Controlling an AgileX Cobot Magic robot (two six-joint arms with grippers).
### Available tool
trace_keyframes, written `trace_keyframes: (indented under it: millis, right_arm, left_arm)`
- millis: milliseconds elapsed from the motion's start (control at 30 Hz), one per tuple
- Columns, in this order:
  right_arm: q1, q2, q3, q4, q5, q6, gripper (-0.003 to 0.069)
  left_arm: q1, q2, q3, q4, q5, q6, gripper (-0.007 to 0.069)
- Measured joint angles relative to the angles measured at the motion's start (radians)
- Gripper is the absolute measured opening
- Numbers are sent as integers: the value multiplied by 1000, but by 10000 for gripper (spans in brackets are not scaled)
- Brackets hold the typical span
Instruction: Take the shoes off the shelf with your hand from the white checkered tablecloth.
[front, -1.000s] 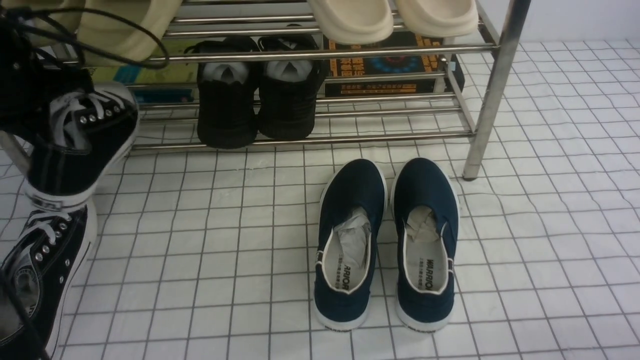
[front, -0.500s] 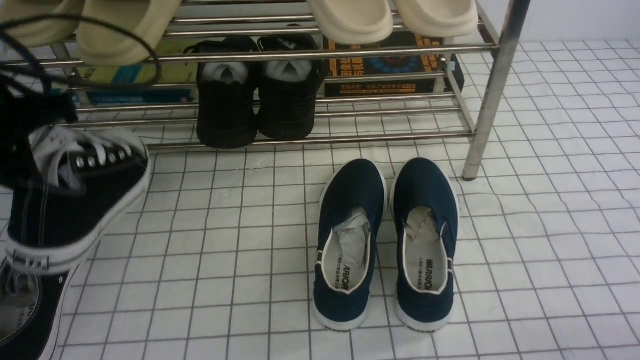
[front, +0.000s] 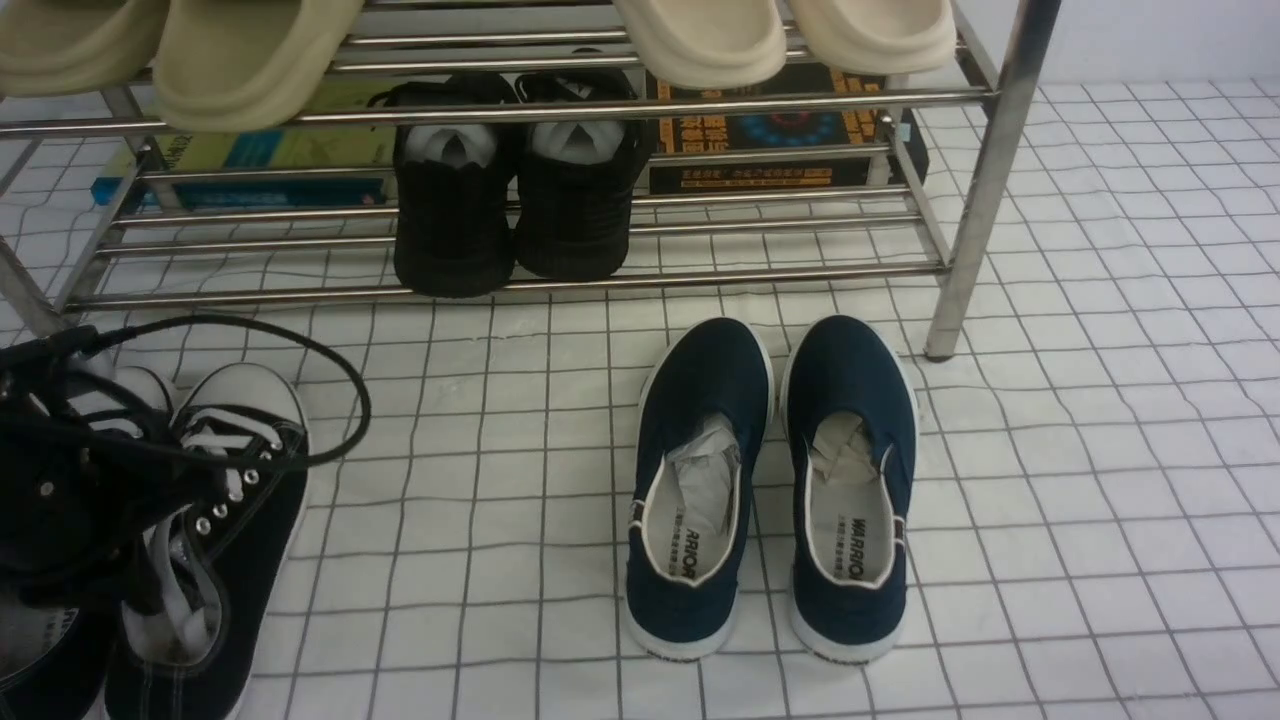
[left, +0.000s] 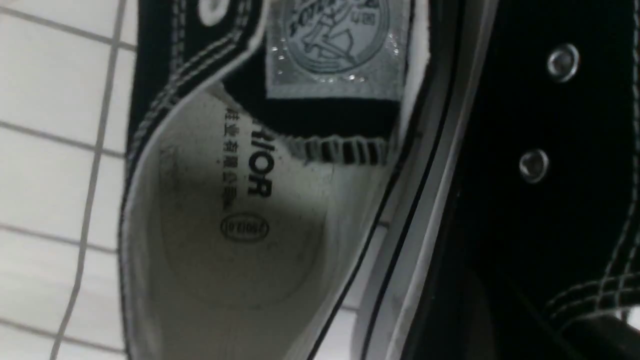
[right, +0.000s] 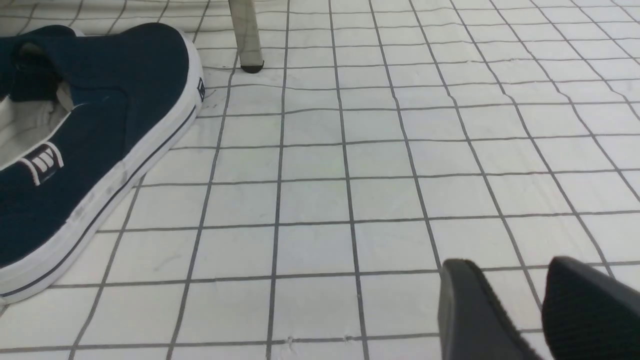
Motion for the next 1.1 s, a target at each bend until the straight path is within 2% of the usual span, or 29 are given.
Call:
trace_keyframes:
  millis: [167, 333, 500, 633, 767, 933, 1000, 1100]
  right_arm:
    - [0, 0, 0, 0, 0, 0, 239]
    - [0, 0, 0, 0, 0, 0, 239]
    - [0, 0, 0, 0, 0, 0, 239]
    - [0, 0, 0, 0, 0, 0, 239]
    - [0, 0, 0, 0, 0, 0, 239]
    - [0, 0, 0, 0, 0, 0, 239]
    - [0, 0, 0, 0, 0, 0, 239]
    - [0, 0, 0, 0, 0, 0, 239]
  left_arm:
    - [0, 0, 12, -22, -20, 0, 32]
    - [1, 0, 12, -80, -22, 13, 91]
    - [1, 0, 10, -93, -37, 21, 210]
    - [1, 0, -38, -112, -29, 76, 332]
    - [1, -17, -117, -144, 28, 128, 384]
    - [1, -108, -198, -114, 76, 143, 382]
    - [1, -186, -231, -61, 107, 144, 342]
    - [1, -287, -239, -3, 193, 144, 226]
